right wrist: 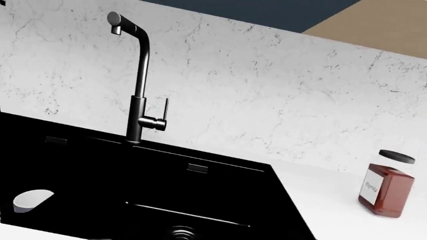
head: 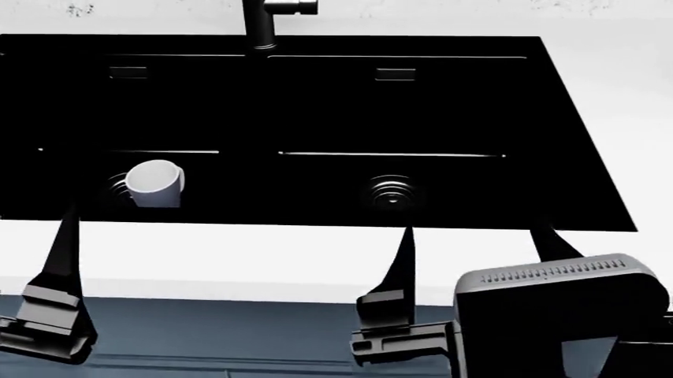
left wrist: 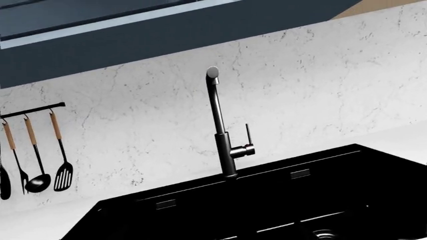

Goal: Turn on the sink faucet.

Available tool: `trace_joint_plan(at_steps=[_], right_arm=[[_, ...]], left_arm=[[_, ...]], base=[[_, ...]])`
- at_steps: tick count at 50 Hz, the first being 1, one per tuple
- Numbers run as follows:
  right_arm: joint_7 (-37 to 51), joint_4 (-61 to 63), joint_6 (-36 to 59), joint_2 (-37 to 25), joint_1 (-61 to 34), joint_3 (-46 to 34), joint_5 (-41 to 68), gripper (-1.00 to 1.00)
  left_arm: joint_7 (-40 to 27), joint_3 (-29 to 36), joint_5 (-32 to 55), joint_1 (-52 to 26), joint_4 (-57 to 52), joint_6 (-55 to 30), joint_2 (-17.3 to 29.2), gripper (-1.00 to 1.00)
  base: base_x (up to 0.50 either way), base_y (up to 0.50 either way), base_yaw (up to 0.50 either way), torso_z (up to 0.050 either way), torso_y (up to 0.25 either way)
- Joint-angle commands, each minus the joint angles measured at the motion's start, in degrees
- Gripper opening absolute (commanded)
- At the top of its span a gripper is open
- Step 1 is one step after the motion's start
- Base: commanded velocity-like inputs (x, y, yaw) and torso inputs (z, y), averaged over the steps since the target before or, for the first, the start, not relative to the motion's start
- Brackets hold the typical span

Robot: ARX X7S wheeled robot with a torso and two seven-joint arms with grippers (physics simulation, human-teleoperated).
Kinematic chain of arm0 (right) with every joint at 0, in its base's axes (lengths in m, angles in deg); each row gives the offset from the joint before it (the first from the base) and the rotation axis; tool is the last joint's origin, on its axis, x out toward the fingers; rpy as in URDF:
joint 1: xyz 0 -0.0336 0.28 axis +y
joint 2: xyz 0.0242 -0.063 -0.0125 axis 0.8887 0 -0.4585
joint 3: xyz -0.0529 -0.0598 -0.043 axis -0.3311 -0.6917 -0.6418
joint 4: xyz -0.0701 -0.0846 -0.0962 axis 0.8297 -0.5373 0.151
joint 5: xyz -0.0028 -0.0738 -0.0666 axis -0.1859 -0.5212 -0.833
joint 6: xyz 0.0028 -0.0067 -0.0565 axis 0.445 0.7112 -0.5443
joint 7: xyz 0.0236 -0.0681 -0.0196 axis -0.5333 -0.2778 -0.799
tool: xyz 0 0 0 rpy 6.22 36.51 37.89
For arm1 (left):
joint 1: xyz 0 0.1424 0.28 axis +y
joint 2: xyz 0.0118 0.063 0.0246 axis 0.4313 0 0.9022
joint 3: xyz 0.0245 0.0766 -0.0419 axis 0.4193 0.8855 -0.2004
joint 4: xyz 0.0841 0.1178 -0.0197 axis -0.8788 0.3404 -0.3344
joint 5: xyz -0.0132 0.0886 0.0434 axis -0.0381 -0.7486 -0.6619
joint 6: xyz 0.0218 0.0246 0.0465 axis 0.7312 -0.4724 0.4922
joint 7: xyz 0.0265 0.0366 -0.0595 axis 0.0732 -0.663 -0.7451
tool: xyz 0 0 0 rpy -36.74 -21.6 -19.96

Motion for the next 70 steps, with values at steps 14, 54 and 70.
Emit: trace_joint_plan(at_steps=[14,54,70], right_arm=[[1.1,4.7,8.2,-1.6,-6.7,-2.6,-0.1,1.00],[2.0,7.9,11.9,-2.4,-9.0,-3.7,1.1,1.00],[-1.4,1.2,14.8,2.7,-16.6,0.4,6.3,1.00]], left_arm=[[-18.7,0.8,24.8,-8.0,1.3,1.5,12.3,1.00],[-15.5,-0.2,21.4,-0.1,2.4,11.6,17.4,1.00],[-18.2,-1.4,27.4,-3.9,4.5,7.9,18.8,1.00]], base=[[0.50,0.00,0.00,0.050,0.037],[0.50,0.06,0.00,0.050,0.055],[0.16,0.04,0.00,0.016,0.019]])
